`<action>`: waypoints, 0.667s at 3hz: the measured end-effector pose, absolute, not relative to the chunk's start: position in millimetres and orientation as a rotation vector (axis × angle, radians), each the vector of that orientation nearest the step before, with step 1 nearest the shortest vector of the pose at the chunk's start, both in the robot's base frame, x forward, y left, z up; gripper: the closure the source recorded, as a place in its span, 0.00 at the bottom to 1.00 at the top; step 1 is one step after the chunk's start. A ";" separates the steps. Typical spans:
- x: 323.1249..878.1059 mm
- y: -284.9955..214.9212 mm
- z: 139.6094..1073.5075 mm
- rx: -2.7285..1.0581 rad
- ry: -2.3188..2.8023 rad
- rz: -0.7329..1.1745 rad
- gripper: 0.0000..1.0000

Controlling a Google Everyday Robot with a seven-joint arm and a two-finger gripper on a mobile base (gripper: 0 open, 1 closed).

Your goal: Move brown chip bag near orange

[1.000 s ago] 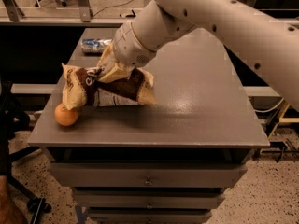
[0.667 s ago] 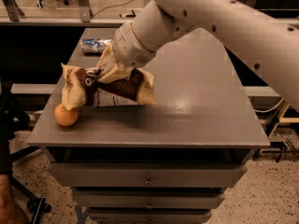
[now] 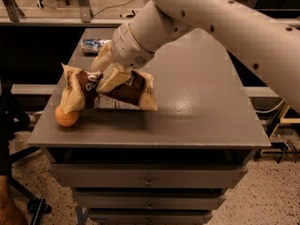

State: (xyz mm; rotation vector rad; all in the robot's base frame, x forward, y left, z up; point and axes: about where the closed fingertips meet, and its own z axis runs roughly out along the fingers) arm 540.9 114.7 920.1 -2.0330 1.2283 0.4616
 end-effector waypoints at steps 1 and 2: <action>539.8 116.6 919.6 -2.037 1.225 0.464 0.00; 537.7 112.1 925.4 -2.027 1.233 0.439 0.00</action>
Offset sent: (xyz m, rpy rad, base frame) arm -0.0008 0.0014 -0.0003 -0.0006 0.0004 0.0029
